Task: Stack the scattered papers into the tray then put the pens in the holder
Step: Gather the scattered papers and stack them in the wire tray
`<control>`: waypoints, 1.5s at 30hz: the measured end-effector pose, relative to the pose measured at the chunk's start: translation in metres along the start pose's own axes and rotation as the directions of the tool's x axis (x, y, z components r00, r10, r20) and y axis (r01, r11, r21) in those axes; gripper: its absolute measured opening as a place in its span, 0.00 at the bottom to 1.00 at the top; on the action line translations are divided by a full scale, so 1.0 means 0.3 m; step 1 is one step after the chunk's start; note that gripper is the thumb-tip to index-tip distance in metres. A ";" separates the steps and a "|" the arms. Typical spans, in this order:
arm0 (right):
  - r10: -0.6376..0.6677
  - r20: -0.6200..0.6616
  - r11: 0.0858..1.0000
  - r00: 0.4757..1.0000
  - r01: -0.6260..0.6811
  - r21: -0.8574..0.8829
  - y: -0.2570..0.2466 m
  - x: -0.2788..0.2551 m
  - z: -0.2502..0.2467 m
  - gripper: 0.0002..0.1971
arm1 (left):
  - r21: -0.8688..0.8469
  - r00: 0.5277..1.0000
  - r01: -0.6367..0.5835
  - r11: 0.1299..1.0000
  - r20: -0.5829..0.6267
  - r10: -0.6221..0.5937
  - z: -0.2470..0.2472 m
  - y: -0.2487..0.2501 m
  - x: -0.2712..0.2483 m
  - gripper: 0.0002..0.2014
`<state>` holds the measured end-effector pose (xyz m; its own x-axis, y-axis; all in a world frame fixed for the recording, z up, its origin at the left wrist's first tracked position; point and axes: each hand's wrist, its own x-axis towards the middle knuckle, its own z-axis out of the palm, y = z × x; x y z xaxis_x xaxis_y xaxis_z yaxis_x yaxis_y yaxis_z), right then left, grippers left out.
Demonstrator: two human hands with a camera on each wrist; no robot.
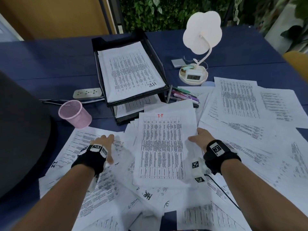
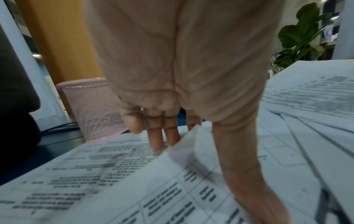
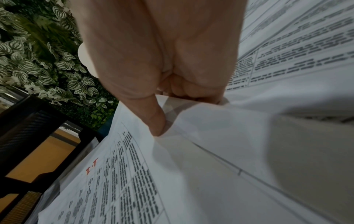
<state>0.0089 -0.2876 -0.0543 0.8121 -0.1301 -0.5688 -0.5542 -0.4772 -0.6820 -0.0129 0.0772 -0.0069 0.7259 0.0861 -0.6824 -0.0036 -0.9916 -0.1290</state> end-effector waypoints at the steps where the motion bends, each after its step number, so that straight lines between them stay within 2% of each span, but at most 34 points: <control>1: -0.004 -0.008 1.000 1.000 0.004 -0.009 -0.001 -0.001 0.003 0.20 | 0.055 1.000 0.001 0.998 -0.006 -0.001 -0.001 -0.007 0.001 0.43; 4: -0.004 -0.025 1.000 1.000 0.004 -0.009 -0.005 -0.010 0.004 0.19 | 0.122 1.000 0.003 0.993 -0.028 0.000 0.000 -0.012 0.000 0.38; 8: 0.004 -0.021 1.000 1.000 -0.004 0.001 0.003 -0.008 0.004 0.20 | 0.002 0.998 -0.065 0.998 0.004 0.065 -0.066 -0.029 -0.008 0.16; 10: 0.010 -0.020 1.000 1.000 -0.010 0.011 0.007 -0.008 0.002 0.20 | -0.056 0.991 -0.086 0.995 -0.111 0.080 -0.129 -0.039 -0.022 0.08; 12: 0.006 -0.019 1.000 1.000 -0.006 0.003 0.004 -0.011 0.002 0.20 | -0.133 0.947 -0.136 0.982 -0.308 0.089 -0.202 -0.029 -0.057 0.05; 14: 0.002 -0.009 1.000 1.000 -0.002 0.007 0.003 -0.014 0.002 0.20 | -0.185 0.885 -0.219 0.958 -0.451 0.115 -0.282 0.007 -0.119 0.07; 16: 0.002 -0.006 1.000 1.000 -0.002 0.012 0.003 -0.017 0.000 0.19 | -0.178 0.833 -0.306 0.935 -0.525 0.173 -0.361 0.052 -0.191 0.10; 19: 0.000 -0.007 1.000 1.000 0.000 0.023 -0.003 -0.027 -0.003 0.18 | -0.103 0.718 -0.341 0.935 -0.670 0.188 -0.457 0.101 -0.283 0.09; 20: -0.001 -0.008 1.000 1.000 0.001 0.019 -0.005 -0.030 -0.004 0.18 | -0.085 0.662 -0.337 0.938 -0.730 0.171 -0.484 0.111 -0.311 0.09; 21: 0.003 -0.009 1.000 1.000 -0.003 0.017 -0.006 -0.032 -0.004 0.18 | -0.067 0.586 -0.338 0.939 -0.795 0.154 -0.508 0.117 -0.336 0.08; 23: 0.009 -0.009 1.000 1.000 -0.009 0.026 -0.002 -0.028 -0.004 0.18 | -0.050 0.410 -0.399 0.915 -0.903 0.130 -0.547 0.128 -0.378 0.05; 24: 0.009 -0.003 1.000 1.000 -0.009 0.029 0.001 -0.026 -0.004 0.18 | -0.059 0.347 -0.455 0.888 -0.931 0.117 -0.560 0.132 -0.394 0.03; 25: 0.011 -0.001 1.000 1.000 -0.011 0.029 0.002 -0.025 -0.004 0.20 | -0.086 0.316 -0.519 0.850 -0.944 0.097 -0.567 0.136 -0.400 0.01; 26: 0.008 0.004 1.000 1.000 -0.008 0.024 0.006 -0.021 -0.003 0.22 | -0.135 0.314 -0.587 0.798 -0.947 0.071 -0.571 0.141 -0.399 0.01; 27: 0.009 0.010 1.000 1.000 -0.010 0.021 0.014 -0.013 -0.003 0.26 | -0.198 0.334 -0.648 0.736 -0.942 0.040 -0.572 0.145 -0.394 0.02; 30: 0.009 0.028 1.000 1.000 -0.010 0.025 0.058 0.035 -0.005 0.29 | -0.378 0.424 -0.772 0.511 -0.905 -0.030 -0.571 0.158 -0.369 0.06; 34: 0.064 0.040 0.995 0.997 -0.067 0.071 -0.027 -0.036 -0.013 0.21 | -0.503 0.496 -0.809 0.303 -0.862 -0.108 -0.542 0.177 -0.305 0.09; 36: 0.133 0.019 0.975 0.991 -0.134 0.177 -0.045 -0.048 -0.019 0.26 | -0.587 0.564 -0.792 0.168 -0.809 -0.169 -0.511 0.173 -0.240 0.12; 37: 0.176 0.013 0.957 0.984 -0.174 0.233 -0.047 -0.051 -0.021 0.32 | -0.625 0.597 -0.771 0.127 -0.777 -0.200 -0.492 0.171 -0.199 0.12; 38: 0.210 0.010 0.943 0.978 -0.205 0.263 -0.044 -0.049 -0.024 0.37 | -0.664 0.630 -0.737 0.124 -0.742 -0.229 -0.471 0.172 -0.161 0.10; 39: 0.226 0.004 0.938 0.974 -0.219 0.268 -0.042 -0.050 -0.025 0.42 | -0.700 0.655 -0.694 0.167 -0.711 -0.256 -0.448 0.180 -0.130 0.08; 41: 0.246 0.003 0.933 0.969 -0.237 0.270 -0.036 -0.054 -0.026 0.46 | -0.710 0.659 -0.614 0.344 -0.701 -0.271 -0.390 0.204 -0.084 0.07; 43: 0.255 0.034 0.922 0.966 -0.253 0.294 -0.036 -0.050 -0.024 0.50 | -0.623 0.641 -0.577 0.528 -0.746 -0.179 -0.333 0.241 -0.075 0.14; 45: 0.250 0.044 0.924 0.967 -0.252 0.289 -0.032 -0.042 -0.024 0.54 | -0.472 0.621 -0.589 0.656 -0.784 -0.007 -0.275 0.271 -0.065 0.22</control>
<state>0.0052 -0.2876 -0.0372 0.6391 -0.2066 -0.7408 -0.7690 -0.1566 -0.6198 0.0295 -0.0129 0.0553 0.9898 -0.0146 0.1415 -0.1049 -0.7463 0.6573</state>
